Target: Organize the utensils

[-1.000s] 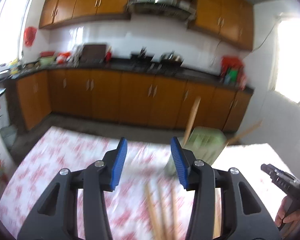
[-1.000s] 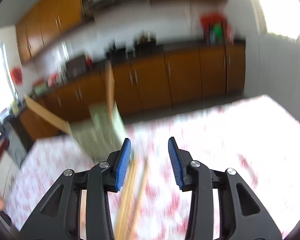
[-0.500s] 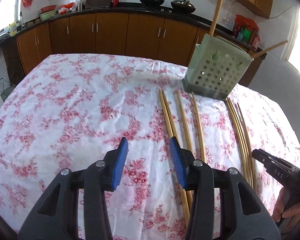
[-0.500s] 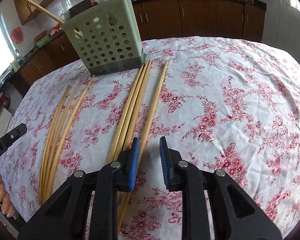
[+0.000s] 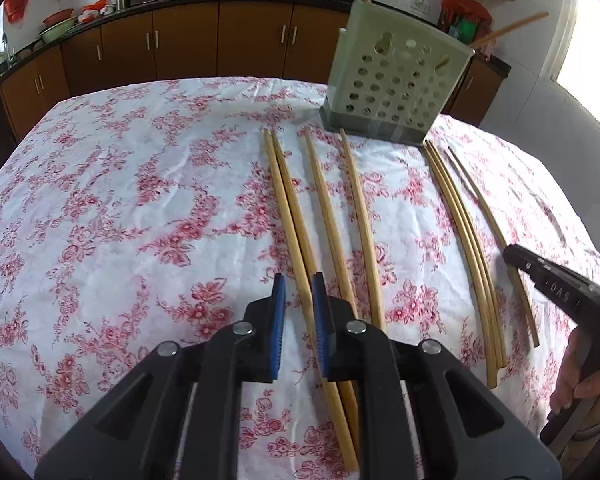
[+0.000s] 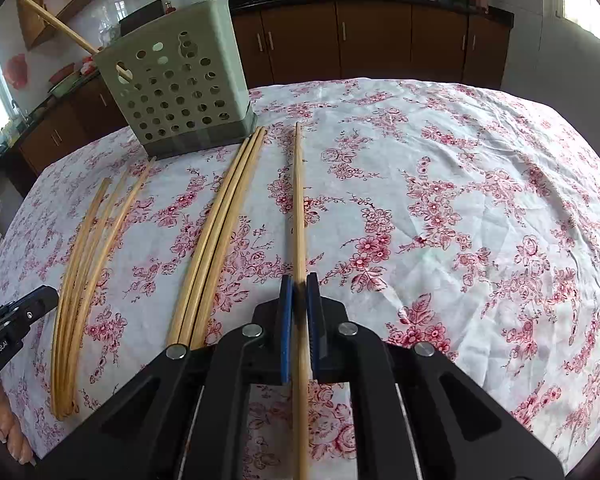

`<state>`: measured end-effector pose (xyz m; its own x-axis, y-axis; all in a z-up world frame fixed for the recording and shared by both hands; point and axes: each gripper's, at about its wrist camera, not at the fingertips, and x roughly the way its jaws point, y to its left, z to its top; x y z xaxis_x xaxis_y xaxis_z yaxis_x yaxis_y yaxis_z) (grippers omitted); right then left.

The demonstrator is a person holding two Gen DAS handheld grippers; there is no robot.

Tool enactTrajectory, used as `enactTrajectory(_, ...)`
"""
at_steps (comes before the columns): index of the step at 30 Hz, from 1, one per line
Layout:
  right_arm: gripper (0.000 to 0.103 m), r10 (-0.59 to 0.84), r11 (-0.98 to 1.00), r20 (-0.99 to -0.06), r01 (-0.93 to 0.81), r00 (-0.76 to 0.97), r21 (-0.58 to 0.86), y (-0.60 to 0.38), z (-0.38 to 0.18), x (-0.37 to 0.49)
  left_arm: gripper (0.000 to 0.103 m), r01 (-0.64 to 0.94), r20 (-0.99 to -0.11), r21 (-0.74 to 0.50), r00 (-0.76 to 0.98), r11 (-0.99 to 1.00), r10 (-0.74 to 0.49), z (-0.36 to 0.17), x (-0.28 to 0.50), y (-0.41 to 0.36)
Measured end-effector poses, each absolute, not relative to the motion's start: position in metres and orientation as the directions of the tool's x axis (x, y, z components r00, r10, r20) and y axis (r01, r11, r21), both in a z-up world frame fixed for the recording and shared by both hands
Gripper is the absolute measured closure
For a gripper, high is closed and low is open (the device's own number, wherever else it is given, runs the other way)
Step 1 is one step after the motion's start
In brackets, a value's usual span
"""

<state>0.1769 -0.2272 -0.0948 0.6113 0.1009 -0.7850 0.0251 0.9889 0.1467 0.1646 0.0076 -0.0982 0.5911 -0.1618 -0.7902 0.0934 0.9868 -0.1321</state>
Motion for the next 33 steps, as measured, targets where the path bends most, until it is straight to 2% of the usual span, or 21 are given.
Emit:
enactTrajectory(15,0.094,0.108,0.991,-0.784,-0.003,0.611,0.134,-0.229,-0.092,0.167,0.093,0.082,-0.801,-0.072,0.588,0.994,-0.106,-0.103,0.167,0.008)
enactTrajectory(22,0.095,0.048,0.995,-0.774,0.038,0.631,0.092,-0.242,-0.092,0.186,0.094,-0.005,-0.797,-0.004,0.604,1.0,0.0,-0.104,0.205,0.045)
enactTrajectory(24,0.095,0.027,0.995,-0.772,0.06,0.635,0.084,-0.248,-0.093,0.194,0.091,-0.031,-0.792,0.002,0.611,1.0,0.02,-0.105,0.214,0.056)
enactTrajectory(33,0.094,0.016,0.994,-0.771,0.072,0.636,0.08,-0.251,-0.095,0.197,0.091,-0.062,-0.778,-0.055,0.628,0.997,-0.004,-0.105,0.218,0.077)
